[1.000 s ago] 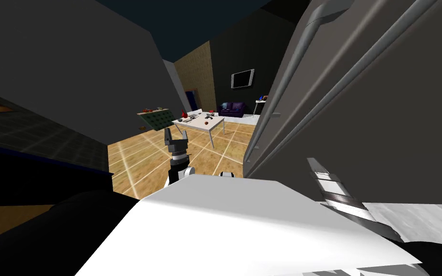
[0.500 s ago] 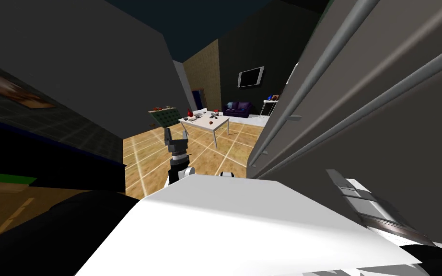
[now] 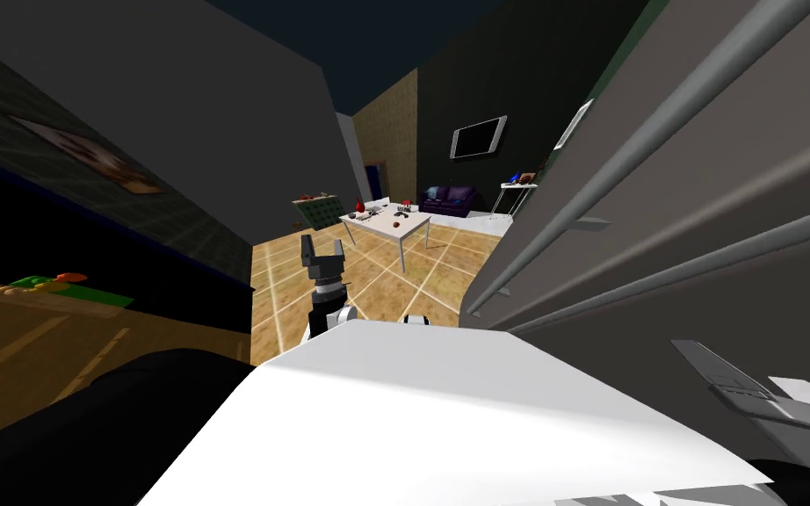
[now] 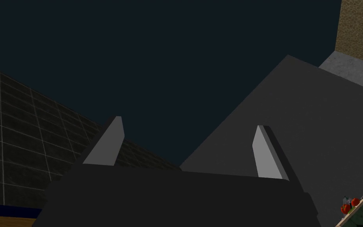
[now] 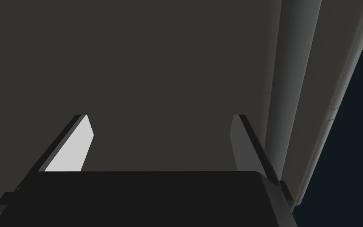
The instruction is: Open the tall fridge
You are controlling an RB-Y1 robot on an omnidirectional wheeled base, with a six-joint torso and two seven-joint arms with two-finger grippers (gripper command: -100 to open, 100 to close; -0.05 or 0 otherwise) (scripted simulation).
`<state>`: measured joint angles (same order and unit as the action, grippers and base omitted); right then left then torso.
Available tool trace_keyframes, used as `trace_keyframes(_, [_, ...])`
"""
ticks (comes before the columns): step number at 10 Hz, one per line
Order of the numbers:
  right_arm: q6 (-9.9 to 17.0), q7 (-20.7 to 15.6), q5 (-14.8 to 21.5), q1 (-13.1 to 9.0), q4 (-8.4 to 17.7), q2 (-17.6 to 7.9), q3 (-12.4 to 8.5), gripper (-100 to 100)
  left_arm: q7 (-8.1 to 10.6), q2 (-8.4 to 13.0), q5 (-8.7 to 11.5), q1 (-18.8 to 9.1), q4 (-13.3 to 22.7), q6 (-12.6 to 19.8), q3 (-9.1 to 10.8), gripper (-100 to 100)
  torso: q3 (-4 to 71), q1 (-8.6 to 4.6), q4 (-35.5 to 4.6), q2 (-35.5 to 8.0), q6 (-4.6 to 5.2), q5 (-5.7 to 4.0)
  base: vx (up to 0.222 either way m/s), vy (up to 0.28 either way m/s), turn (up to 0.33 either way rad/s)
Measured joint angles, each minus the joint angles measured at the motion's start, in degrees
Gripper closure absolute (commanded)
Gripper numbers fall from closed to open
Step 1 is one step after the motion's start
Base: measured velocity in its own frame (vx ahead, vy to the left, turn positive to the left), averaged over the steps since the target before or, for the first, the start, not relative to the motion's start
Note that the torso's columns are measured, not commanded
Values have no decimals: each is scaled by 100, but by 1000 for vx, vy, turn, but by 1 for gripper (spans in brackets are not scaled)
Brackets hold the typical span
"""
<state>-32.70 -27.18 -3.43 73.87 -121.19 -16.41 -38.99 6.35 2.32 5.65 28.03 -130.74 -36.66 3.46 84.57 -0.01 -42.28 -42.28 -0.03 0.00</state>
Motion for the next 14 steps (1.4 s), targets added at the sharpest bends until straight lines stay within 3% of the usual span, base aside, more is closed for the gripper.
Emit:
trace_keyframes(6, [35, -547, -91, 866, 405, -92, -879, -100, 0, 0, 0, 0, 0, 0, 0, 0, 34, -24, 7, 29, -18, 21, 38, 34, 158])
trace_keyframes(7, [67, -610, -114, 1029, 369, -72, -1027, -100, 0, 0, 0, 1, 0, 0, 1, 0, 43, -24, 10, 35, -25, 29, 13, 10, 10])
trace_keyframes(11, [60, -787, -159, 1335, 583, -136, -1466, -100, 0, 0, 0, 1, 0, 0, 1, 0, 64, -33, 20, 57, -37, 35, 20, 27, 130])
trace_keyframes(12, [74, -838, -191, 1502, 679, -175, -1583, -100, 0, 0, 0, 0, 0, 0, 0, 0, 85, -29, 25, 67, -66, 59, 14, 38, 106])
trace_keyframes(14, [145, -923, -211, 1624, 651, -167, -1796, -100, 0, 0, 0, 1, 0, 0, 1, 0, 96, -26, 34, 85, -58, 54, 11, 17, 100])
